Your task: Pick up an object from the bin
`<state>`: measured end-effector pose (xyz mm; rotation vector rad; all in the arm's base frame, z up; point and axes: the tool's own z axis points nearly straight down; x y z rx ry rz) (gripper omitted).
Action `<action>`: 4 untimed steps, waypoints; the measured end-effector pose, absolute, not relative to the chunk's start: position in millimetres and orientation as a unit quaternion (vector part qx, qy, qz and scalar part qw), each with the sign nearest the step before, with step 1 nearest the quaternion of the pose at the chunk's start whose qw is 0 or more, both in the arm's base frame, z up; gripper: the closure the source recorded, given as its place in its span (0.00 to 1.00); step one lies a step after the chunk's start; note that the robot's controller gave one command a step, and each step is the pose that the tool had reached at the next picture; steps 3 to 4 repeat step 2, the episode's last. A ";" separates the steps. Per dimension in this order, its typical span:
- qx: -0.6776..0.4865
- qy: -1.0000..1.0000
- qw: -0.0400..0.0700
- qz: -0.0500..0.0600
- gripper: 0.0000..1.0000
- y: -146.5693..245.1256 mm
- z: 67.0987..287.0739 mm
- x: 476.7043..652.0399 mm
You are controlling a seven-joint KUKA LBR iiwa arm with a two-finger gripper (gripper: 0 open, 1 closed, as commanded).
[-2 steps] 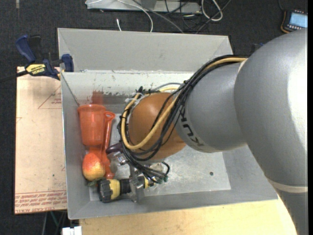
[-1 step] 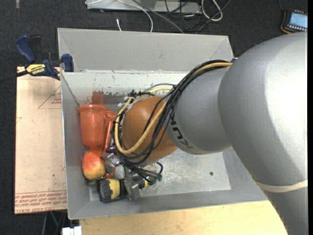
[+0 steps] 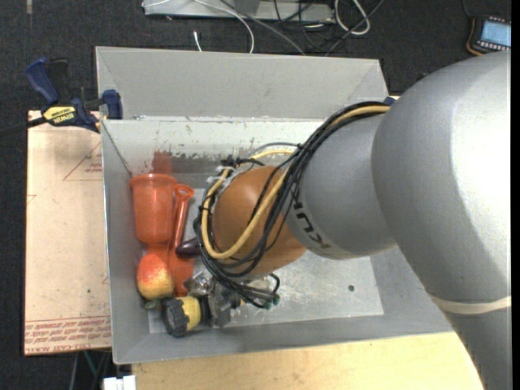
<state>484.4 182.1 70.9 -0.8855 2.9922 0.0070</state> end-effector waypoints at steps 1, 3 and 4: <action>-0.284 0.959 0.010 0.002 1.00 182.1 70.8 484.4; -0.283 0.959 0.010 0.002 1.00 182.1 82.8 484.1; -0.283 0.959 0.010 0.002 1.00 182.1 82.8 484.1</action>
Offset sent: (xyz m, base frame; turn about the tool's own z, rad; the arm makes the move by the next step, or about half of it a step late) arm 0.0000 0.0001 0.0276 0.0000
